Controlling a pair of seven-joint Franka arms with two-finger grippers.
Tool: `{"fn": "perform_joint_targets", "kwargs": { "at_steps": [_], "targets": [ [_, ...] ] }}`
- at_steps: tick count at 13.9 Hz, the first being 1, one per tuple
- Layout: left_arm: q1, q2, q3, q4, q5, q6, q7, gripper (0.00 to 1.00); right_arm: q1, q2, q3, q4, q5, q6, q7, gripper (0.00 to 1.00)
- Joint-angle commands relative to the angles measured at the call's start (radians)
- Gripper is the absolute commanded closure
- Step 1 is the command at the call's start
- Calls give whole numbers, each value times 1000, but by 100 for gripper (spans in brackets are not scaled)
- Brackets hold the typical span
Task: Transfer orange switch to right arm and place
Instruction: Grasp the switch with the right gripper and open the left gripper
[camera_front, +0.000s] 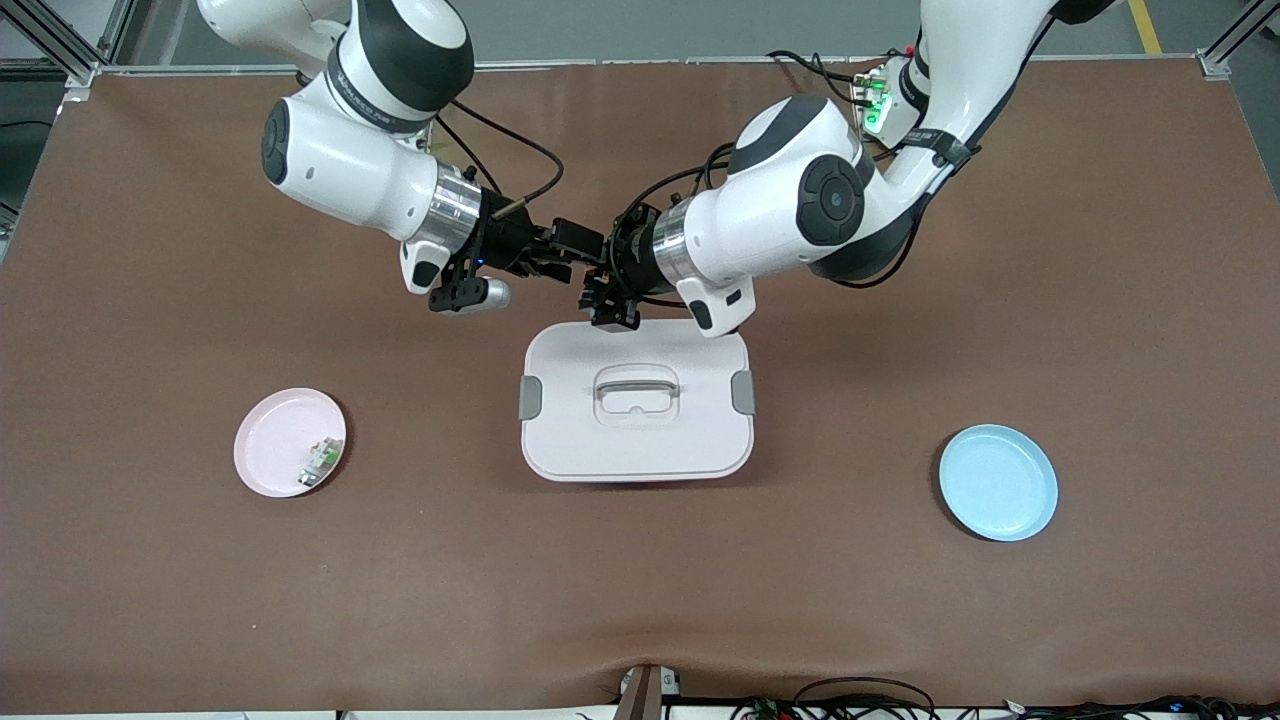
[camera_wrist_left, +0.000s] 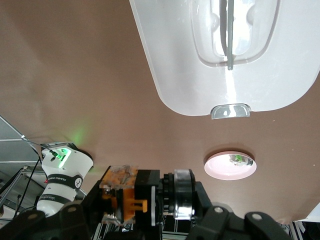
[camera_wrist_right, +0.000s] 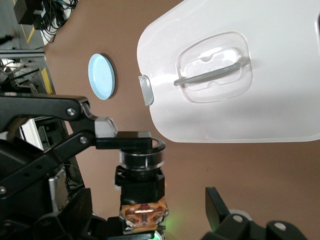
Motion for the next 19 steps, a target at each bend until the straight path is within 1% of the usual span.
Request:
{"fn": "perform_joint_targets", "kwargs": {
  "at_steps": [1, 4, 5, 6, 7, 8, 9, 12, 15, 16, 17, 19],
  "targets": [
    [-14, 3, 6, 15, 15, 2, -18, 96, -10, 6, -2, 1, 19, -22, -55, 0],
    [-14, 1, 6, 16, 15, 2, -18, 96, -11, 6, -2, 2, 21, -22, -51, 0],
    [-12, 1, 6, 16, 15, 2, -18, 96, -11, 6, -2, 2, 22, -22, -51, 7],
    [-12, 1, 6, 16, 15, 2, -18, 96, -11, 6, -4, 4, 25, -22, -47, 36],
    [-12, 1, 6, 16, 15, 2, -18, 96, -11, 6, -4, 4, 27, -22, -42, 55],
    [-12, 1, 6, 16, 15, 2, -18, 96, -11, 6, -4, 5, 28, -22, -39, 68],
    [-12, 0, 6, 16, 15, 2, -18, 96, -11, 6, -4, 5, 30, -22, -29, 79],
    [-12, 0, 6, 18, 15, 2, -18, 96, -10, 8, -4, 12, 30, -22, 22, 99],
    [-12, -2, 6, 18, 15, 2, -18, 96, -10, 8, -4, 12, 30, -21, 27, 100],
    [-12, -3, 6, 18, 15, 2, -18, 94, -10, 8, -4, 12, 30, -21, 28, 100],
    [-11, -5, 6, 18, 15, 0, -18, 91, -10, 8, -4, 12, 30, -22, 31, 100],
    [-10, -5, 6, 18, 13, 0, -17, 77, -10, 8, -4, 12, 30, -21, 33, 100]
  ]
}}
